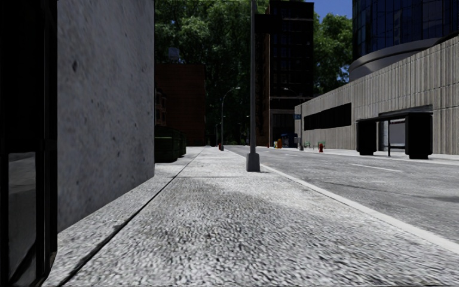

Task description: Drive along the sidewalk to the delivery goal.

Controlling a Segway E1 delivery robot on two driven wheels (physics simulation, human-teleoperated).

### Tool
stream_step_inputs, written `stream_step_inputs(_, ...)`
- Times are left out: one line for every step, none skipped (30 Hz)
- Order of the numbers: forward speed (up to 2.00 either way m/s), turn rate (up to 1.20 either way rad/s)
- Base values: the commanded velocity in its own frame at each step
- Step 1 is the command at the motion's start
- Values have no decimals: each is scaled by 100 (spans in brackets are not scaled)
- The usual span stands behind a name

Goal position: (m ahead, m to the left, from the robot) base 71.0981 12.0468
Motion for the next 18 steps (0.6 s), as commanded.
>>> stream_step_inputs(200,5)
stream_step_inputs(200,0)
stream_step_inputs(200,0)
stream_step_inputs(200,0)
stream_step_inputs(200,0)
stream_step_inputs(200,0)
stream_step_inputs(200,0)
stream_step_inputs(200,0)
stream_step_inputs(200,0)
stream_step_inputs(200,0)
stream_step_inputs(200,0)
stream_step_inputs(200,0)
stream_step_inputs(200,0)
stream_step_inputs(200,0)
stream_step_inputs(200,0)
stream_step_inputs(200,0)
stream_step_inputs(200,0)
stream_step_inputs(200,0)
